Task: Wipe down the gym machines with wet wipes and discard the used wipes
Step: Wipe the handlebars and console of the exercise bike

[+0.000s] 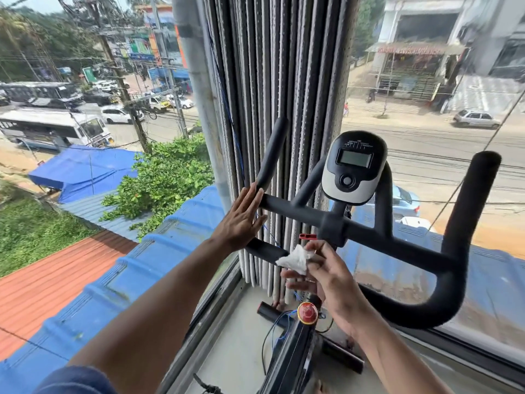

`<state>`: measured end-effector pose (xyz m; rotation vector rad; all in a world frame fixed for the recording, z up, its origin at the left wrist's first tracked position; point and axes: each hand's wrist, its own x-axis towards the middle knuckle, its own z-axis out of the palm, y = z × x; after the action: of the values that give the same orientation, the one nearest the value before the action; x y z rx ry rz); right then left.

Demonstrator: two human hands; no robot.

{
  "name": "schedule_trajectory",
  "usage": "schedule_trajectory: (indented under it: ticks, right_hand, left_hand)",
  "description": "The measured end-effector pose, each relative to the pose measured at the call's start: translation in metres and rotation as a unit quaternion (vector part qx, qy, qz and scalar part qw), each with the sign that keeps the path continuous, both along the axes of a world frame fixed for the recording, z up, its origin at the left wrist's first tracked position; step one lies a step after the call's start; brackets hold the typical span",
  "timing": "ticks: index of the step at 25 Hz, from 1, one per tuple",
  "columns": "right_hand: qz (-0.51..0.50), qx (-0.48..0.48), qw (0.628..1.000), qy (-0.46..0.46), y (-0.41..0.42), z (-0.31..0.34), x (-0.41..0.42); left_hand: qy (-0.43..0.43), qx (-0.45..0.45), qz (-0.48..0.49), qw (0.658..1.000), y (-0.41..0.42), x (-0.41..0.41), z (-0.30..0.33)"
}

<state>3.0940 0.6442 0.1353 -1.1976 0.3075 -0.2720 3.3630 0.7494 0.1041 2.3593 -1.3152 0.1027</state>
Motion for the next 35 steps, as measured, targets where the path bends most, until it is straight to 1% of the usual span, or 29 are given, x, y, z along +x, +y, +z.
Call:
schedule_trajectory:
  ticks: [3, 5, 6, 8, 10, 12, 14, 16, 17, 18, 21, 23, 26, 28, 30, 31, 33, 35]
  right_hand:
    - [-0.003, -0.137, 0.990, -0.026, -0.028, 0.060, 0.015]
    - [-0.003, -0.231, 0.972, -0.042, -0.054, 0.097, 0.032]
    - [-0.008, -0.285, 0.957, -0.048, -0.069, 0.115, 0.041]
    - [-0.026, -0.376, 0.924, -0.059, -0.096, 0.153, 0.062]
    - [-0.040, -0.431, 0.898, -0.078, -0.122, 0.193, 0.087]
    - [-0.051, -0.488, 0.867, -0.088, -0.151, 0.223, 0.117]
    - [-0.037, -0.555, 0.828, -0.076, -0.175, 0.236, 0.150]
    - [-0.017, -0.607, 0.793, -0.047, -0.192, 0.233, 0.187]
    - [-0.007, -0.619, 0.785, -0.030, -0.199, 0.229, 0.203]
    - [0.002, -0.613, 0.790, -0.015, -0.206, 0.224, 0.220]
    - [0.037, -0.545, 0.838, 0.005, -0.228, 0.199, 0.273]
    - [0.063, -0.495, 0.866, 0.025, -0.232, 0.177, 0.305]
    - [0.111, -0.384, 0.915, 0.047, -0.219, 0.139, 0.332]
    - [0.151, -0.265, 0.951, 0.047, -0.219, 0.120, 0.337]
    - [0.200, -0.164, 0.966, 0.015, -0.231, 0.106, 0.339]
    - [0.218, -0.134, 0.967, -0.008, -0.237, 0.101, 0.339]
    - [0.225, -0.105, 0.967, -0.056, -0.244, 0.094, 0.342]
    - [0.192, -0.081, 0.974, -0.095, -0.243, 0.082, 0.347]
  left_hand:
    - [0.021, -0.008, 0.016, 1.000, 0.000, -0.005, -0.002]
    - [0.069, -0.005, 0.031, 0.997, 0.002, -0.010, -0.002]
    - [0.086, -0.006, 0.039, 0.996, 0.002, -0.014, -0.002]
    - [0.081, -0.011, 0.060, 0.995, 0.000, -0.024, 0.002]
    - [0.052, -0.043, 0.087, 0.994, -0.010, -0.035, 0.007]
    - [0.060, -0.079, 0.104, 0.990, -0.024, -0.041, 0.016]
    - [0.070, -0.077, 0.123, 0.987, -0.035, -0.042, 0.018]
    - [0.038, -0.049, 0.149, 0.987, -0.038, -0.042, 0.015]
    - [0.033, -0.042, 0.156, 0.986, -0.040, -0.042, 0.014]
    - [0.032, -0.043, 0.162, 0.985, -0.040, -0.042, 0.014]
    - [0.020, -0.046, 0.178, 0.983, -0.039, -0.042, 0.013]
    - [0.007, -0.029, 0.181, 0.983, -0.040, -0.039, 0.012]
    - [-0.020, -0.005, 0.184, 0.983, -0.041, -0.038, 0.010]
    - [-0.029, -0.001, 0.188, 0.982, -0.040, -0.039, 0.010]
    - [-0.025, 0.005, 0.190, 0.981, -0.039, -0.041, 0.012]
    - [-0.024, 0.007, 0.193, 0.981, -0.040, -0.042, 0.013]
    - [-0.020, 0.010, 0.197, 0.980, -0.039, -0.042, 0.014]
    - [-0.015, 0.010, 0.200, 0.980, -0.039, -0.043, 0.016]
